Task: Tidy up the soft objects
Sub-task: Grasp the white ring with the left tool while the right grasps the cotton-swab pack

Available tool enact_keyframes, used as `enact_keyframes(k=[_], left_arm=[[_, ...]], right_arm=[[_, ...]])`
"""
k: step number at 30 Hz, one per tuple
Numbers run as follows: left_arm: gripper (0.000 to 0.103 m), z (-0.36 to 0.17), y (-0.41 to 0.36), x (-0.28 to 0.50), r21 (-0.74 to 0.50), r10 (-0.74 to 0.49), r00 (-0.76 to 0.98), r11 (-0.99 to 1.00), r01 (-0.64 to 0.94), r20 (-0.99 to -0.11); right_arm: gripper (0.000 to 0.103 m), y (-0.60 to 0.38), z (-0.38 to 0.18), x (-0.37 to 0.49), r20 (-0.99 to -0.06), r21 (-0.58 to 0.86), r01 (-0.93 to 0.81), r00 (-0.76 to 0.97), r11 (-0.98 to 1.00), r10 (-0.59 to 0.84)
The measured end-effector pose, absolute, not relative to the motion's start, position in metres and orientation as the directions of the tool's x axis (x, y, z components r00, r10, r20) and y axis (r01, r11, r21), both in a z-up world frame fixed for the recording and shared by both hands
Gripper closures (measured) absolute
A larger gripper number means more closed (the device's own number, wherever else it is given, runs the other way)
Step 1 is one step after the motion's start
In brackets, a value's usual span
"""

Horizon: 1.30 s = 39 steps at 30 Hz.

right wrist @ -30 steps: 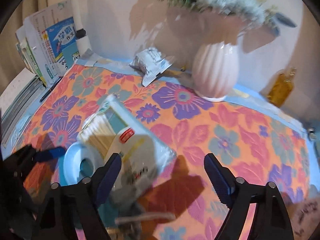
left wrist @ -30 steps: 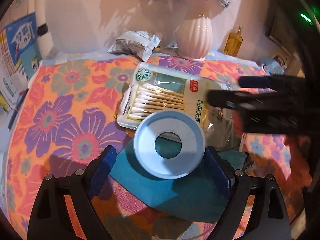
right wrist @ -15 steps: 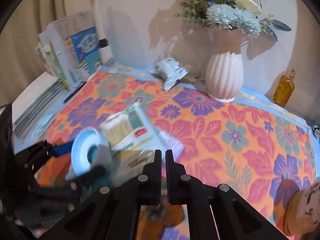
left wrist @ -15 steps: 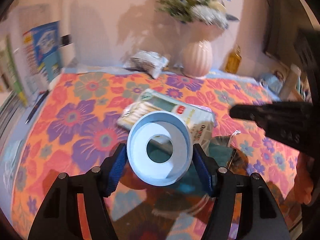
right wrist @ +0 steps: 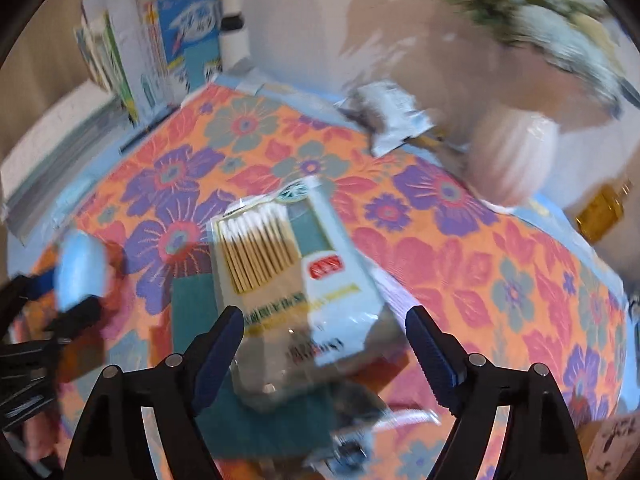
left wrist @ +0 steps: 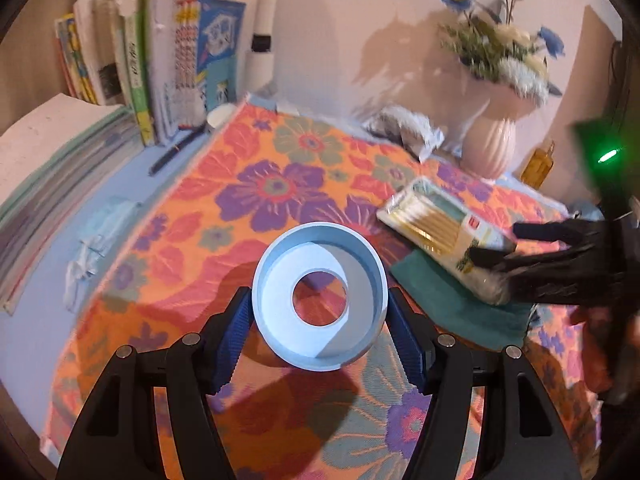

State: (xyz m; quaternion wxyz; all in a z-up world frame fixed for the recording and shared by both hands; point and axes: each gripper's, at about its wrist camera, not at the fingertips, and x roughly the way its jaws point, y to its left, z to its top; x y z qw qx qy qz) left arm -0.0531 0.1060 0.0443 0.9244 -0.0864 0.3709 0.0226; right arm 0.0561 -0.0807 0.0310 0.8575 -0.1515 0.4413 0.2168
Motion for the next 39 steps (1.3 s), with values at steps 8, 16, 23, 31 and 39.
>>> enact_keyframes(k=[8,16,23,31,39], left_arm=[[0.039,0.065,0.138,-0.07,-0.126,0.036,0.748,0.979,-0.159,-0.663],[0.039,0.07,0.168,-0.082,-0.109,0.082,0.752,0.973,-0.201,-0.654],[0.039,0.081,0.163,-0.089,-0.113,0.064,0.765,0.978,-0.177,-0.641],[0.039,0.075,0.096,-0.081,-0.099,-0.051,0.759,0.995,-0.018,-0.649],[0.039,0.072,0.021,-0.072,-0.071,-0.149,0.736,0.988,0.136,-0.66]], right_arm=[[0.012,-0.039,0.004,0.053,-0.811,-0.156,-0.527,0.551,0.836,0.196],[0.071,-0.058,0.024,0.063,-0.802,-0.052,-0.504,0.536,0.862,0.265],[0.091,-0.08,0.037,0.049,-0.766,-0.032,-0.442,0.587,0.896,0.262],[0.092,-0.174,0.037,0.0,-0.802,0.038,-0.246,0.571,0.969,0.176],[0.058,-0.222,0.034,-0.031,-0.827,0.107,-0.26,0.513,0.96,0.231]])
